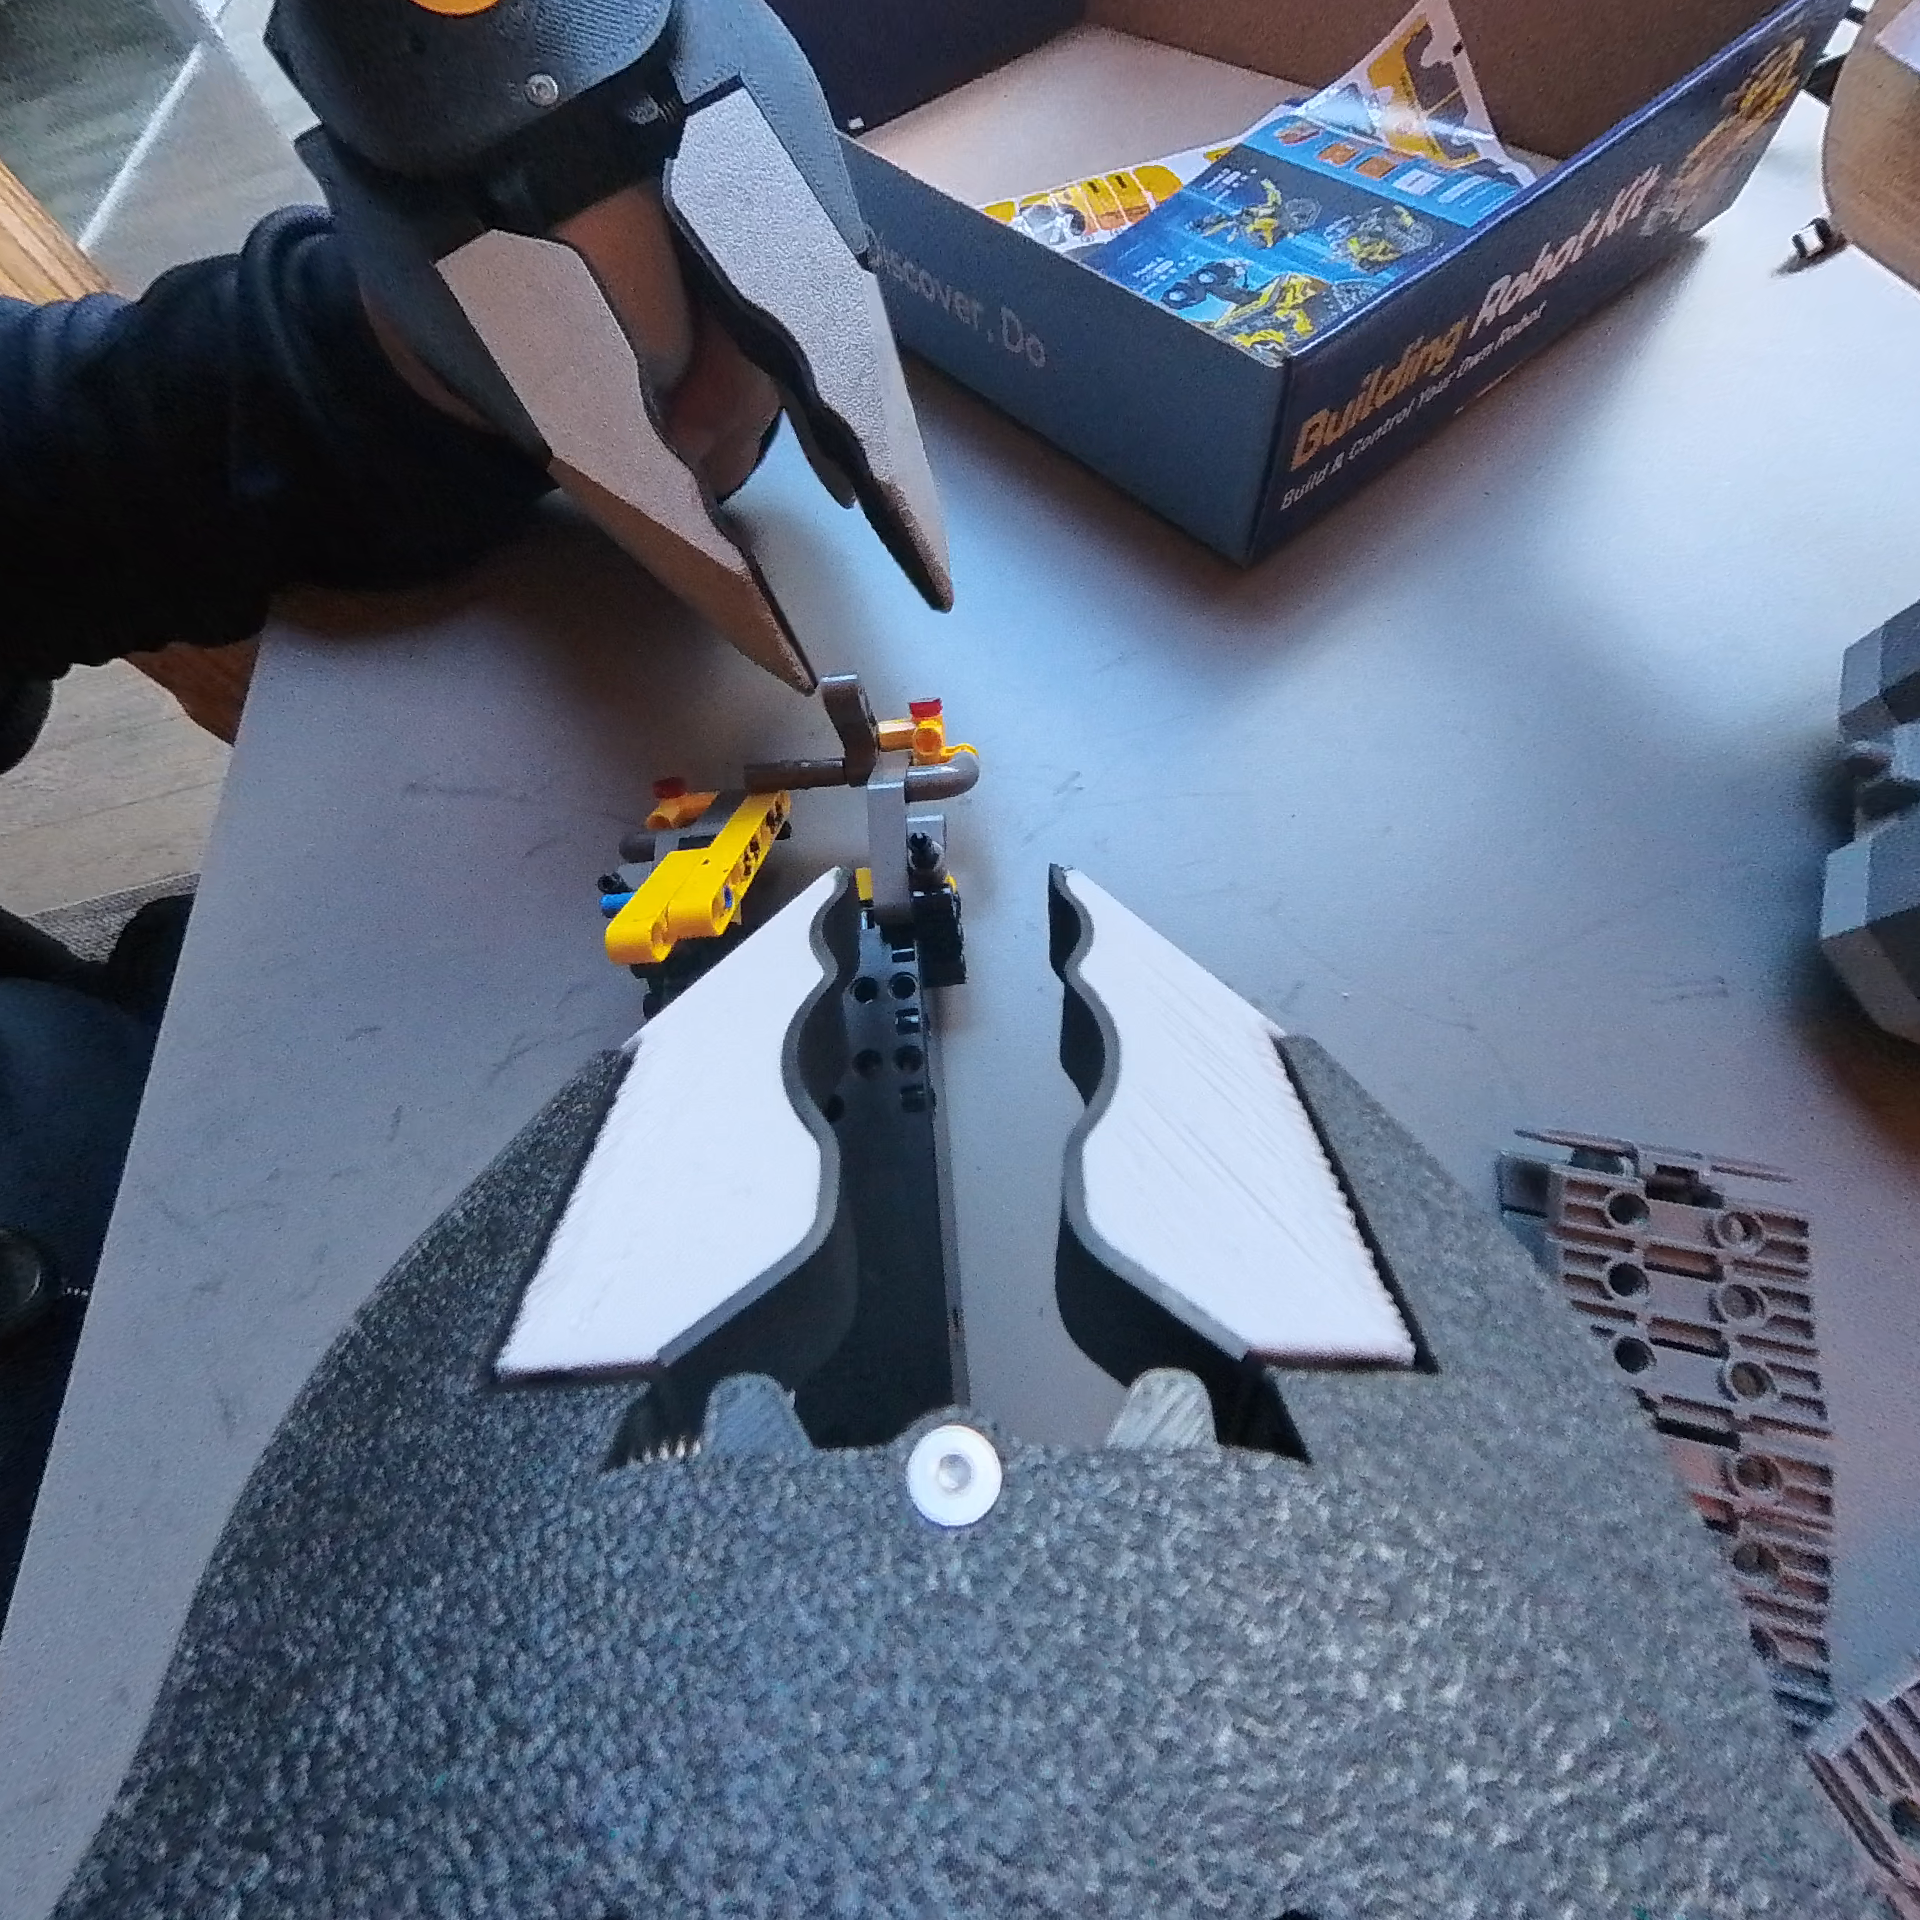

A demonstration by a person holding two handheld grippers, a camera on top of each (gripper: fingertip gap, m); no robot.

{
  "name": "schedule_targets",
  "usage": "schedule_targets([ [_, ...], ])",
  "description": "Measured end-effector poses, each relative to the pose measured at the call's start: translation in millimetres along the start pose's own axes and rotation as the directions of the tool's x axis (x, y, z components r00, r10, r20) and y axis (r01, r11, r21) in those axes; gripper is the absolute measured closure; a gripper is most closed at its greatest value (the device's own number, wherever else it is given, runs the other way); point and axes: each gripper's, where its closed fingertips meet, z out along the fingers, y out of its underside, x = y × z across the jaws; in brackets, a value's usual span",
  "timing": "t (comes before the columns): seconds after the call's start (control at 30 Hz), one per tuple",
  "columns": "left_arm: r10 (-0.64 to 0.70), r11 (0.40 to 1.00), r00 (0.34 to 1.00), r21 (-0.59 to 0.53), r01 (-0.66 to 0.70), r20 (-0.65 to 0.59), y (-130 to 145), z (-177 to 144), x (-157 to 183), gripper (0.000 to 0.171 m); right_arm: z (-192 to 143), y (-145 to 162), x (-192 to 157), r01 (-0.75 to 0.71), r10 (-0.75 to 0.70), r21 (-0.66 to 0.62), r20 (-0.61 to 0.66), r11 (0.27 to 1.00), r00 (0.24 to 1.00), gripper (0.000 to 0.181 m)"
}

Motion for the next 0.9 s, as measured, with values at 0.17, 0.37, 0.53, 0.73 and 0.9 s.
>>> schedule_targets([
  [0.17, 0.022, 1.000, 1.000, 0.002, -0.022, -0.009, -1, 0, 4, 0.144, 3, 2, -2, 0.014, -0.014, -0.010, -0.001, 1.000, 1.000, 0.147],
  [0.37, 0.037, 0.999, 0.998, -0.003, -0.037, -0.049, -1, 3, 13, 0.144, 6, 3, -5, 0.032, -0.032, -0.017, 0.003, 0.999, 0.999, 0.146],
  [0.53, 0.072, 0.996, 0.995, -0.053, -0.076, -0.063, 8, 13, 21, 0.154, 11, 3, -7, 0.073, -0.074, -0.027, -0.021, 0.997, 0.997, 0.146],
  [0.73, 0.102, 0.993, 0.990, -0.048, -0.106, -0.093, 5, 18, 31, 0.165, 19, 2, -14, 0.144, -0.146, -0.047, -0.044, 0.988, 0.988, 0.150],
  [0.9, 0.070, 0.997, 0.996, -0.041, -0.072, -0.049, 2, 20, 23, 0.156, 18, 2, -9, 0.126, -0.129, -0.049, -0.060, 0.991, 0.990, 0.150],
])
